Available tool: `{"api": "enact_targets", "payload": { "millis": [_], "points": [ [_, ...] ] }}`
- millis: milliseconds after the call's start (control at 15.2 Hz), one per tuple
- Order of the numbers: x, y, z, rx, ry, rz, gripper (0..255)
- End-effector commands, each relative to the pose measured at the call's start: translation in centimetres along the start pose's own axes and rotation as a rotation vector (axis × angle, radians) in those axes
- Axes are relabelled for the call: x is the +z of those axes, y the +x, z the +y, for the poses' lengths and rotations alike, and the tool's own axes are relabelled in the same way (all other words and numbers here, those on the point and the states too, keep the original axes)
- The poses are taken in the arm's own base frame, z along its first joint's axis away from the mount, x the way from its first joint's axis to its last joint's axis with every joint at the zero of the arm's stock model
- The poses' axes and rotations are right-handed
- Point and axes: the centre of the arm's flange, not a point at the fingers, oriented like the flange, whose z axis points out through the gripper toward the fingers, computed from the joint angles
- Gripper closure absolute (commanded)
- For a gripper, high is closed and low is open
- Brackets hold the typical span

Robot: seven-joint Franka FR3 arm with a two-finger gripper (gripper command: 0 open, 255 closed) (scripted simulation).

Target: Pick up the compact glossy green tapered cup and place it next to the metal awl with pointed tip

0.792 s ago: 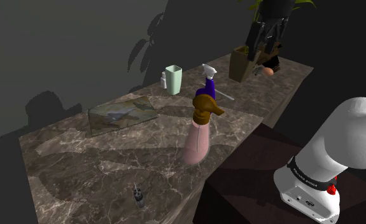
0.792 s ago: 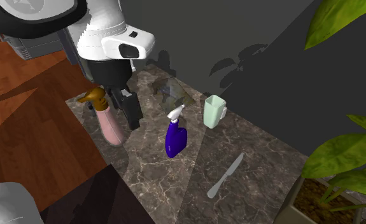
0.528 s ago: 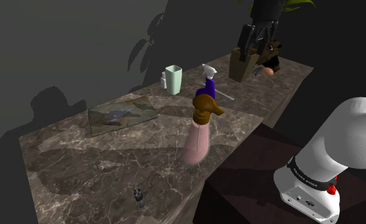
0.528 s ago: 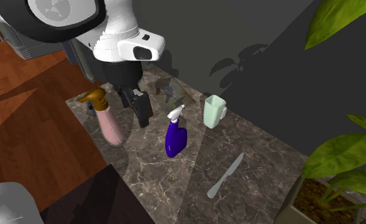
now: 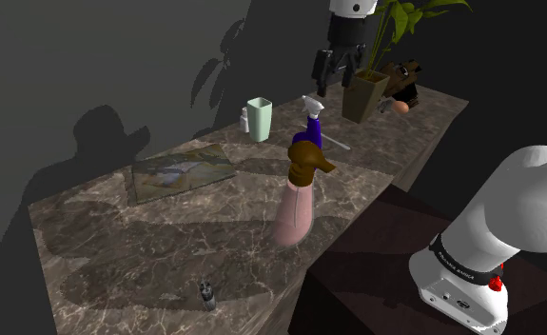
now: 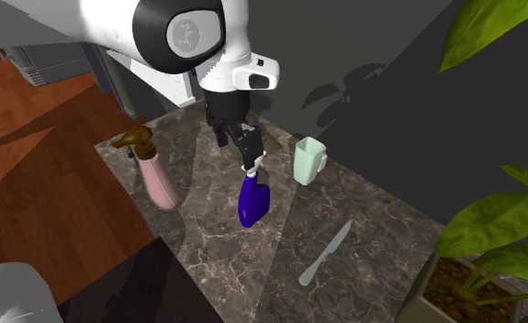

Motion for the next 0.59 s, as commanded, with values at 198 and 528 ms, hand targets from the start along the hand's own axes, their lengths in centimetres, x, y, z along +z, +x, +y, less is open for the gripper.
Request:
{"api": "enact_targets", "payload": {
  "millis": [198,528],
  "points": [
    [3.0,5.9,-1.0,-0.019,0.004,0.012,0],
    [5.6,11.7,-2.1,-0.037,0.007,0.022,0]
  ]
}}
